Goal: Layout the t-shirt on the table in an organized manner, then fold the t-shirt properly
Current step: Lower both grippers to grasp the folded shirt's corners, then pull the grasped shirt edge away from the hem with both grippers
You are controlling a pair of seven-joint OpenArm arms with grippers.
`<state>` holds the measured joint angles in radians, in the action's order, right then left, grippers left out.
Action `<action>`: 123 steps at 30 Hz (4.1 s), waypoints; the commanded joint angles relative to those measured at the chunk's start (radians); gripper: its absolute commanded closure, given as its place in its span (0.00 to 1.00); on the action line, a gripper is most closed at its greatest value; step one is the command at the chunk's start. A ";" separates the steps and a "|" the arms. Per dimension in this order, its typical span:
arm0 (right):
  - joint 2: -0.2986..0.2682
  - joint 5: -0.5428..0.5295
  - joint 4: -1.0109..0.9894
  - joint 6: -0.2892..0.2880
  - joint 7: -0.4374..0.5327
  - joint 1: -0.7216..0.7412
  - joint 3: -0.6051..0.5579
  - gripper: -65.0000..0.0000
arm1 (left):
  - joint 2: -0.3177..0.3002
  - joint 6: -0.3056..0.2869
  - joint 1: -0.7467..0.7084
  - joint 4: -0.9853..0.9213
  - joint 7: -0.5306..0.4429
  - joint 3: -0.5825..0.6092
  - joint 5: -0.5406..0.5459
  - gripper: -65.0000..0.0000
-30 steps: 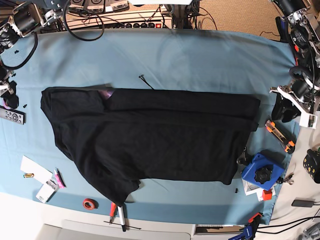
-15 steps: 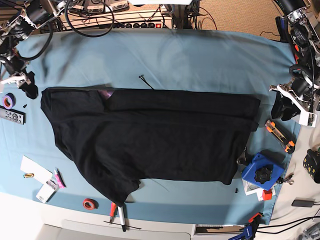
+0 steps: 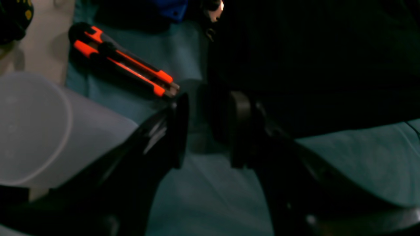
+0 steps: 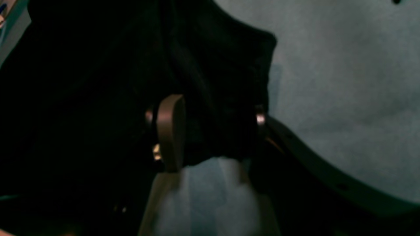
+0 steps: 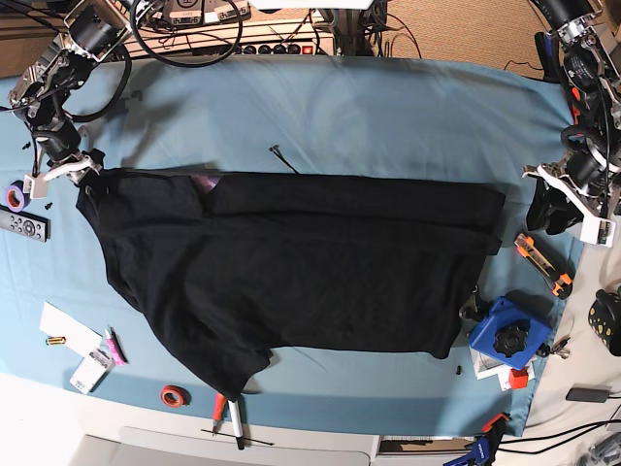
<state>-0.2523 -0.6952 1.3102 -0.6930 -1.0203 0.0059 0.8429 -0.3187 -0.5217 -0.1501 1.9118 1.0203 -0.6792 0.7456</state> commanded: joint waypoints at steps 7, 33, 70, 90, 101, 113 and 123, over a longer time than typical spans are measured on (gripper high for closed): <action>-0.022 0.008 0.016 -0.005 0.030 0.014 0.000 0.61 | -0.011 -0.003 0.008 0.017 -0.024 -0.004 0.025 0.66; -0.026 0.009 0.016 -0.005 -0.001 0.063 0.001 0.72 | 0.045 0.264 -0.038 0.016 -0.122 0.278 -0.341 0.66; -0.037 0.008 0.017 -0.005 -0.038 0.063 0.000 1.00 | 0.047 0.296 0.086 -0.331 -0.018 0.304 -0.218 0.59; -0.144 -0.180 0.019 -0.005 -0.219 0.037 0.044 1.00 | 0.047 0.234 0.082 -0.275 0.085 0.303 -0.138 1.00; -0.147 -0.255 0.020 -0.005 -0.275 -0.062 0.156 1.00 | 0.034 0.232 0.077 -0.270 0.162 0.303 -0.117 1.00; -0.144 -0.259 0.214 -0.005 -0.320 -0.180 0.166 1.00 | -0.013 0.202 -0.105 -0.082 0.159 0.301 -0.095 1.00; -0.132 -0.370 0.293 -0.005 -0.368 -0.344 0.166 1.00 | -0.036 0.187 -0.206 -0.061 0.170 0.296 -0.094 1.00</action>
<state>-0.3626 -1.0481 1.5864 -0.6971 -1.4025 -0.3389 1.0012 -0.3412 -0.3344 -0.3462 1.8450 1.1545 -0.3801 0.6697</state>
